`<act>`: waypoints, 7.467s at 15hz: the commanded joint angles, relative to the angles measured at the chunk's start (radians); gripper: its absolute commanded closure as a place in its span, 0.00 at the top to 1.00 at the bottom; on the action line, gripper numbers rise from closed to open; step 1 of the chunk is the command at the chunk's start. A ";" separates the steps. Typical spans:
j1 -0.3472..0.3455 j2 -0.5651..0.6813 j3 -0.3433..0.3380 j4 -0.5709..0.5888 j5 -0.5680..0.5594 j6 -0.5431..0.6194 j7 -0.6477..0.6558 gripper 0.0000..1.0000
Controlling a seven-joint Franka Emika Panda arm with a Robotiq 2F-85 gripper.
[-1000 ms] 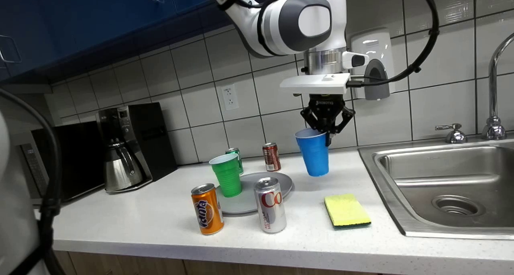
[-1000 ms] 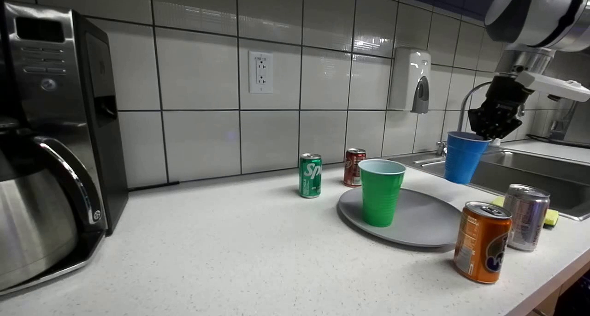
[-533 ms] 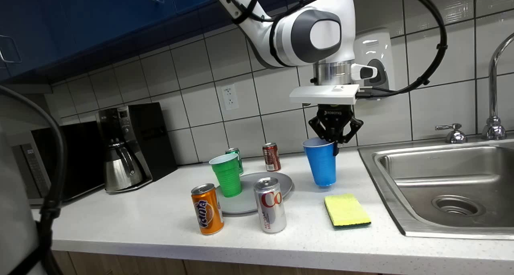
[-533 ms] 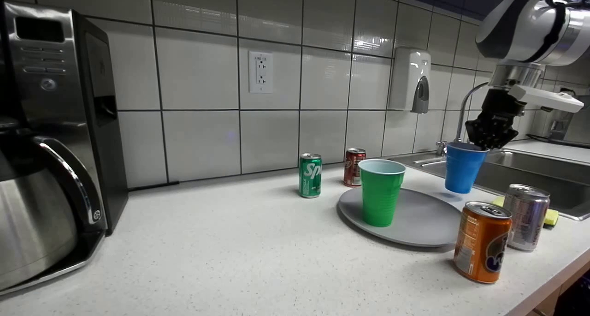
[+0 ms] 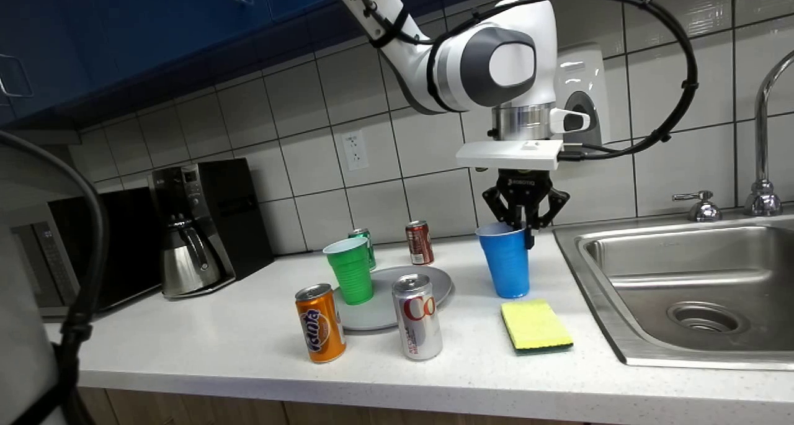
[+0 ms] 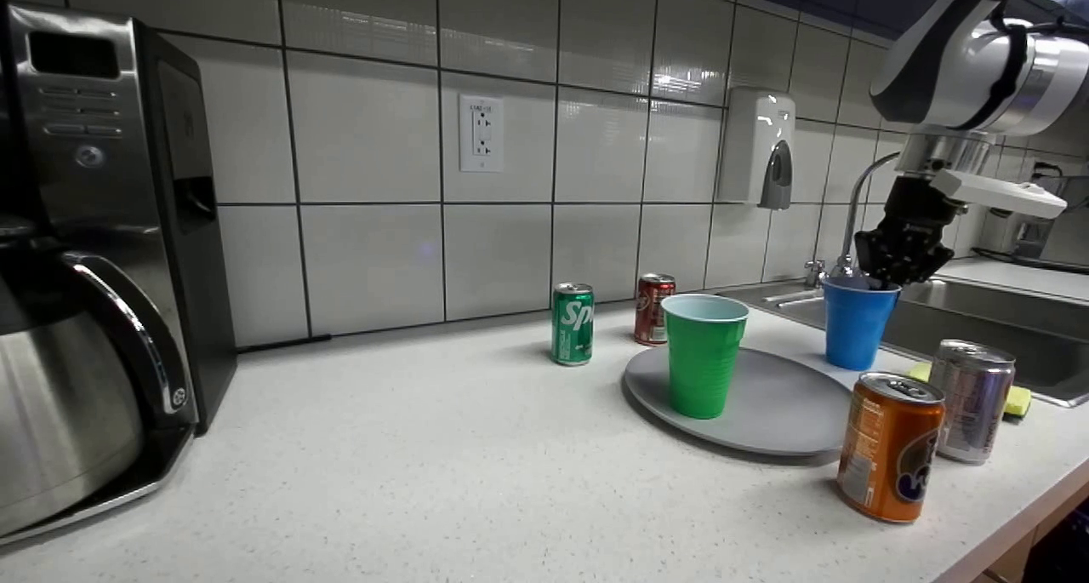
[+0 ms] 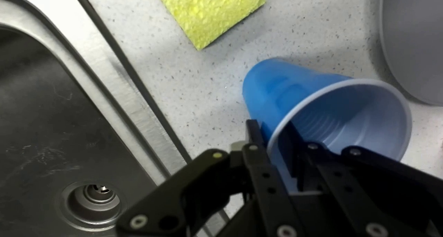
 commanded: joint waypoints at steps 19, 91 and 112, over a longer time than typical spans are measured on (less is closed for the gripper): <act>0.035 -0.245 0.048 -0.116 -0.015 0.012 0.013 1.00; 0.264 -0.163 0.245 -0.122 -0.224 -0.095 0.044 0.01; 0.144 -0.101 0.127 0.037 -0.185 -0.090 0.031 0.01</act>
